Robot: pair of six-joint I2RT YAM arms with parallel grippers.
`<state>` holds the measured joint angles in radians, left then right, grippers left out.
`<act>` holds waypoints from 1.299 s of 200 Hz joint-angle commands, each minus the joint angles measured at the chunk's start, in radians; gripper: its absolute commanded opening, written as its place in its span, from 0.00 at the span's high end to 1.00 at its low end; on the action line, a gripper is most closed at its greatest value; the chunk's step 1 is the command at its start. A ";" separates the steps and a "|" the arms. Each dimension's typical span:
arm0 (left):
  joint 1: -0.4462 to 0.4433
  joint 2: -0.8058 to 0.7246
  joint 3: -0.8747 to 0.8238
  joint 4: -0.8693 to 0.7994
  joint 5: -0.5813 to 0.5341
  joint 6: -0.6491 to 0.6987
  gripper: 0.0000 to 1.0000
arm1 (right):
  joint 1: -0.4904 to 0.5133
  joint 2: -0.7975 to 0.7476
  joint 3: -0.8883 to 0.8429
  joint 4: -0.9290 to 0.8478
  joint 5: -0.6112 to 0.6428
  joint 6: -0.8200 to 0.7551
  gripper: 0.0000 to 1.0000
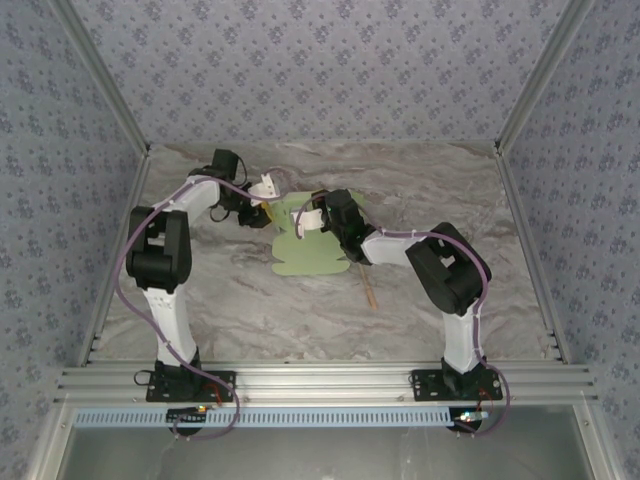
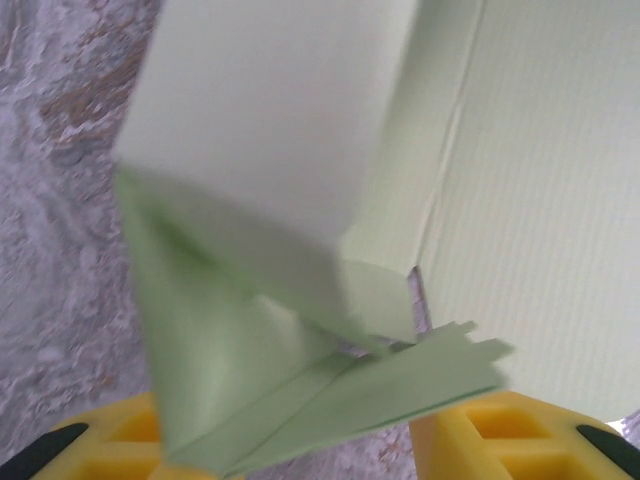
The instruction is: Fold the paper box
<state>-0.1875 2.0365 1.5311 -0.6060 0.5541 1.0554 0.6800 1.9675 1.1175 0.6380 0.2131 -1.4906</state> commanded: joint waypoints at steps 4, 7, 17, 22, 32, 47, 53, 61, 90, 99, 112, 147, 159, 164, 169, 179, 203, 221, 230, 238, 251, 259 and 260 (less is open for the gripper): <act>-0.016 0.016 0.031 -0.032 0.066 0.024 0.57 | 0.008 0.025 0.005 0.046 0.030 -0.018 1.00; -0.018 0.016 0.029 -0.028 0.066 0.020 0.57 | 0.007 0.025 0.005 0.046 0.032 -0.017 1.00; -0.021 0.017 0.027 -0.011 0.061 -0.007 0.58 | 0.009 0.026 0.004 0.048 0.034 -0.014 1.00; -0.021 0.019 0.027 -0.007 0.064 -0.016 0.58 | 0.010 0.027 0.003 0.048 0.034 -0.012 1.00; -0.023 0.020 0.026 0.003 0.064 -0.036 0.60 | 0.011 0.027 0.005 0.046 0.036 -0.004 1.00; -0.024 0.018 0.016 0.044 0.073 -0.088 0.61 | 0.014 0.027 0.007 0.042 0.040 0.005 1.00; -0.024 0.016 0.012 0.051 0.084 -0.097 0.61 | 0.015 0.029 0.009 0.040 0.041 0.009 1.00; -0.024 0.012 0.003 0.066 0.102 -0.111 0.61 | 0.015 0.030 0.010 0.040 0.044 0.011 1.00; -0.024 -0.002 -0.034 0.141 0.149 -0.173 0.61 | 0.020 0.030 0.013 0.037 0.052 0.025 1.00; -0.024 -0.002 -0.038 0.151 0.160 -0.187 0.60 | 0.019 0.028 0.015 0.037 0.054 0.024 1.00; -0.024 -0.005 -0.046 0.184 0.152 -0.225 0.61 | 0.021 0.028 0.019 0.030 0.058 0.029 1.00; -0.024 -0.006 -0.046 0.211 0.118 -0.300 0.57 | 0.024 0.028 0.021 0.028 0.066 0.048 1.00; -0.023 -0.009 -0.051 0.230 0.104 -0.326 0.55 | 0.027 0.030 0.019 0.028 0.067 0.057 1.00; -0.023 -0.010 -0.053 0.237 0.100 -0.337 0.54 | 0.029 0.030 0.019 0.028 0.068 0.059 1.00; -0.023 -0.011 -0.054 0.241 0.097 -0.344 0.54 | 0.031 0.033 0.018 0.029 0.069 0.061 1.00; -0.023 -0.012 -0.052 0.256 0.081 -0.371 0.53 | 0.033 0.036 0.016 0.035 0.074 0.061 1.00; -0.024 -0.010 -0.049 0.282 0.046 -0.419 0.58 | 0.039 0.039 0.010 0.043 0.078 0.067 1.00; -0.026 -0.010 -0.052 0.305 0.009 -0.459 0.60 | 0.041 0.042 0.004 0.047 0.080 0.069 1.00; -0.029 -0.010 -0.048 0.308 -0.012 -0.476 0.61 | 0.043 0.042 0.002 0.047 0.081 0.071 1.00; -0.033 -0.011 -0.055 0.324 -0.037 -0.492 0.61 | 0.045 0.044 0.001 0.043 0.080 0.078 1.00; -0.042 -0.016 -0.064 0.337 -0.059 -0.494 0.60 | 0.049 0.044 0.004 0.026 0.075 0.097 1.00; -0.047 -0.019 -0.071 0.352 -0.078 -0.500 0.60 | 0.051 0.044 0.007 0.010 0.072 0.109 1.00; -0.048 -0.019 -0.072 0.354 -0.080 -0.500 0.60 | 0.051 0.044 0.008 0.009 0.071 0.110 1.00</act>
<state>-0.2165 2.0369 1.4750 -0.3470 0.5301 0.6067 0.7021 1.9919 1.1175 0.6876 0.3241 -1.4239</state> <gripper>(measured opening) 0.396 0.059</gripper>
